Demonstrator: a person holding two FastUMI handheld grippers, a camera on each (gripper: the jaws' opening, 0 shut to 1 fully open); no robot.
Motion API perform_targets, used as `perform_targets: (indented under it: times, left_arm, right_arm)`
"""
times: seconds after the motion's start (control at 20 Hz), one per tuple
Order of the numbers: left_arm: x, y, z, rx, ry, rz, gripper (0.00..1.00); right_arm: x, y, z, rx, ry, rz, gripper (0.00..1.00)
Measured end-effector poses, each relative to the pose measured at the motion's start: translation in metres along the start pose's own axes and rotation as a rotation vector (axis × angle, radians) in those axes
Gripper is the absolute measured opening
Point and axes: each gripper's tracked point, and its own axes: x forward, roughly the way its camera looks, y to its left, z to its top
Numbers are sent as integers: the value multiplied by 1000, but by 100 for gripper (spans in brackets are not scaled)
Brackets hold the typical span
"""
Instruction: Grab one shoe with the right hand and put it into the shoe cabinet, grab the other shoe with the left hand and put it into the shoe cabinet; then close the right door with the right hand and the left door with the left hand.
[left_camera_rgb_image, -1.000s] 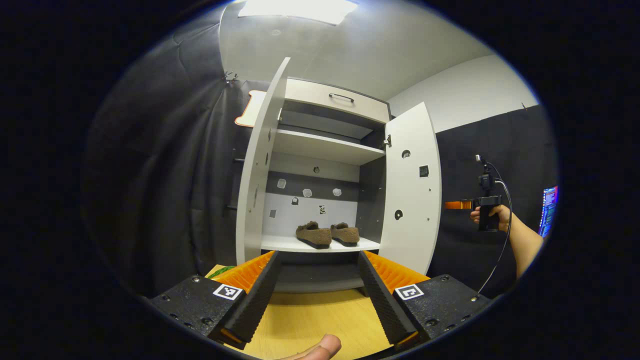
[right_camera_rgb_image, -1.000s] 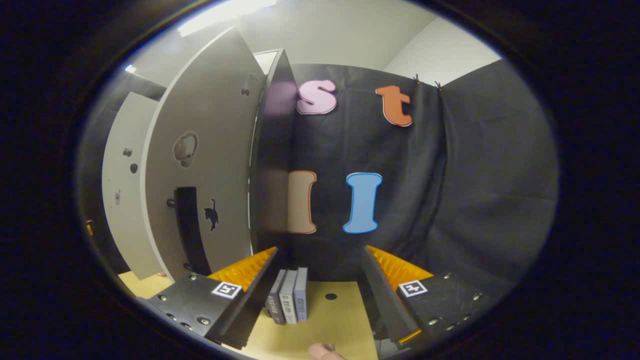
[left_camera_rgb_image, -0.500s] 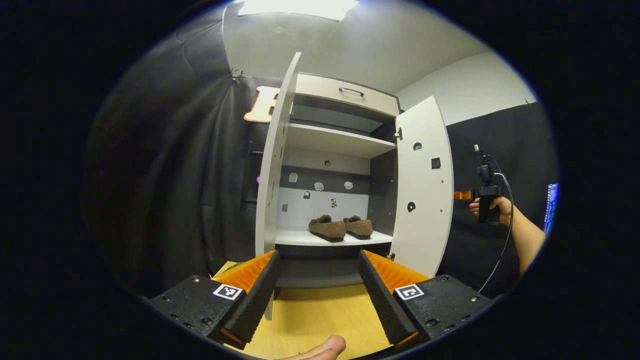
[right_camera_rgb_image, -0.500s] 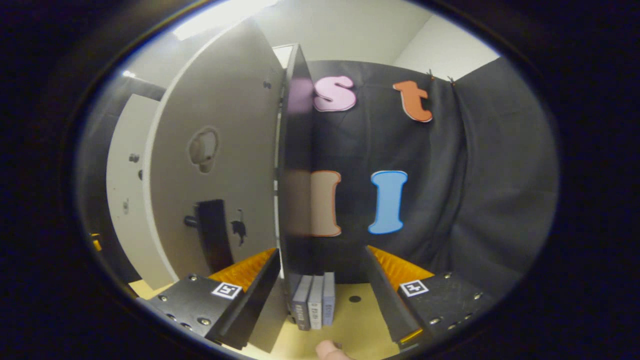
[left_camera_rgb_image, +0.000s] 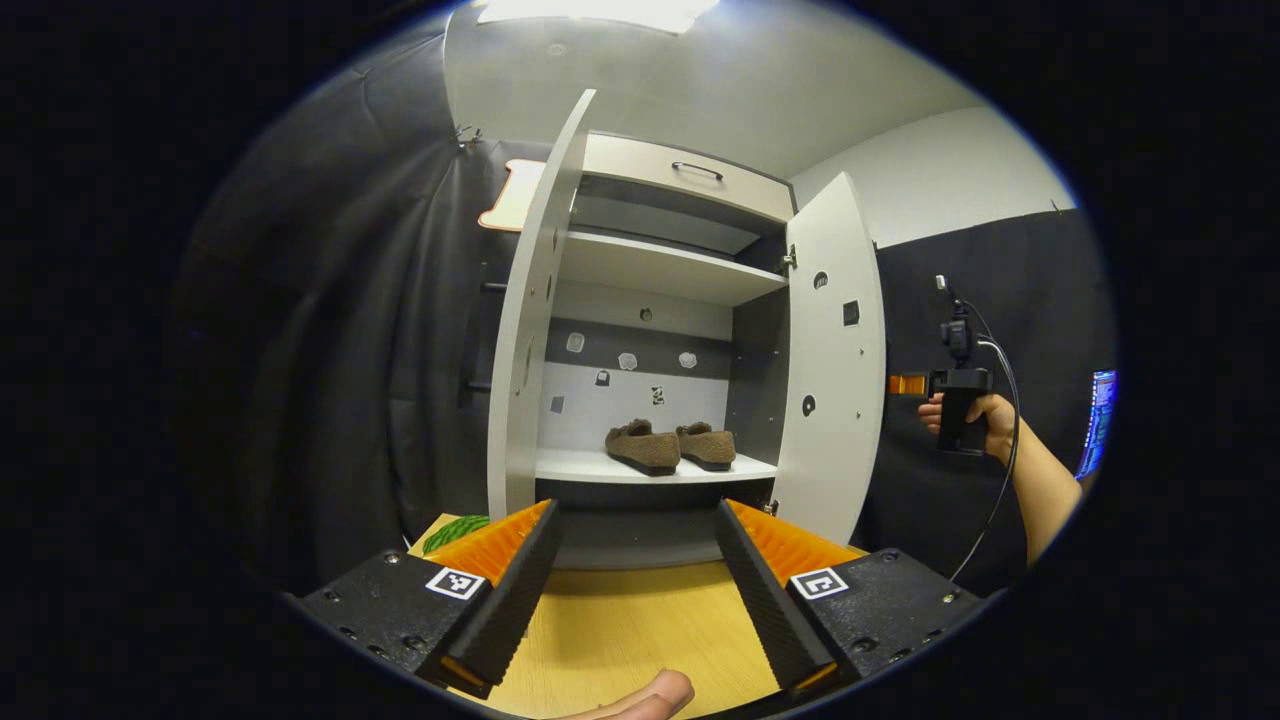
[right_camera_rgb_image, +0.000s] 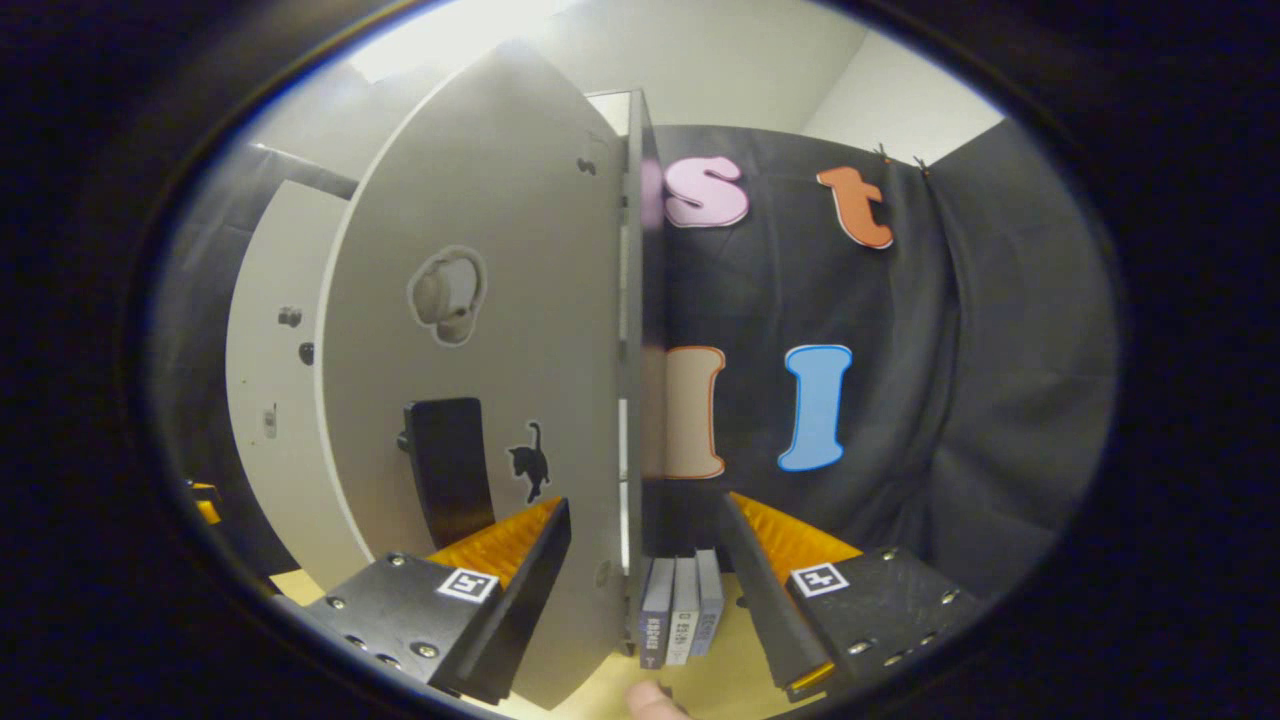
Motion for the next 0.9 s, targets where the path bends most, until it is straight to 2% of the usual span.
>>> perform_targets:
  times: [0.1, 0.35, 0.4, 0.5, 0.55, 0.75, 0.9]
  left_arm:
    - [1, -1, -1, -5, 1, -1, 95]
    - [0, 9, -5, -6, 13, 12, 95]
    - [0, 13, -7, -5, 12, 18, 96]
    - [-2, 25, -8, -2, 14, 38, 95]
    - [-5, 31, -8, -4, 14, 49, 95]
    - [-4, 60, -14, 0, 32, 101, 95]
    - [-6, 80, -14, 7, 33, 135, 95]
  right_arm:
    - [5, 20, -2, 5, 1, 15, 89]
    - [23, 71, -21, 4, 32, 59, 91]
    - [28, 83, -24, 19, 42, 71, 89]
    - [36, 106, -27, 40, 43, 97, 92]
    - [40, 117, -26, 48, 39, 108, 96]
    - [42, 134, -16, 34, -7, 102, 100]
    - [36, 137, -16, 39, -19, 109, 97]
